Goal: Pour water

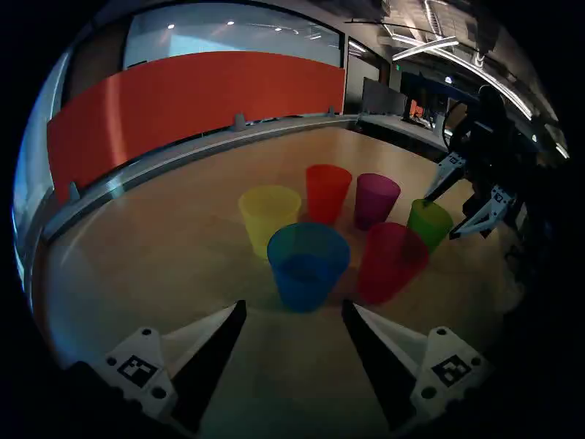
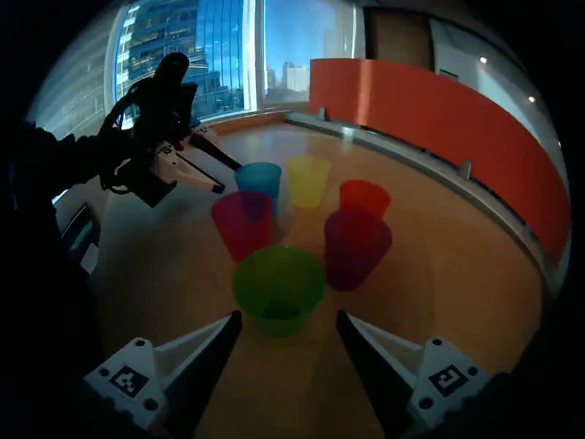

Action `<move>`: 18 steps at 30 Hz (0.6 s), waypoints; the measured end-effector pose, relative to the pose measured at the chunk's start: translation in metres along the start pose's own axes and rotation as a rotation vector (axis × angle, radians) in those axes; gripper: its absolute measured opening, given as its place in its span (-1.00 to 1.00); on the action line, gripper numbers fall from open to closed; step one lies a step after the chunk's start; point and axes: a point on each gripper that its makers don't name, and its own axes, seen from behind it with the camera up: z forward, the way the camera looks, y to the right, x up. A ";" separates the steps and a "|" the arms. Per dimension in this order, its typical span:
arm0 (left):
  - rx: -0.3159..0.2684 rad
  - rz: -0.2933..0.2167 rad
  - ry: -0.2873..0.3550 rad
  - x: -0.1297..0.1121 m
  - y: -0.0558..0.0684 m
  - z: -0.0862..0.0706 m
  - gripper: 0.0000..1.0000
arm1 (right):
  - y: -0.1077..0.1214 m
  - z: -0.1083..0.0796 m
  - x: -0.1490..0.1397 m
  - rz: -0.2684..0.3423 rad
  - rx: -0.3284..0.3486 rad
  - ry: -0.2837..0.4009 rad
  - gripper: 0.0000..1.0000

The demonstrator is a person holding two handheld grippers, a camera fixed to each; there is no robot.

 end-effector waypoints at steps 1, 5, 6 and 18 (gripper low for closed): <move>-0.005 -0.001 0.001 0.001 0.001 0.002 0.95 | 0.000 0.001 0.000 0.001 0.002 -0.001 1.00; -0.023 0.001 0.001 0.005 0.005 0.009 0.95 | -0.001 0.007 -0.001 0.008 0.008 -0.005 1.00; -0.026 0.002 0.000 0.005 0.006 0.011 0.95 | -0.001 0.009 -0.001 0.009 0.010 -0.006 1.00; -0.064 0.010 -0.002 0.018 0.013 0.031 0.95 | -0.002 0.019 -0.001 0.004 0.018 -0.016 1.00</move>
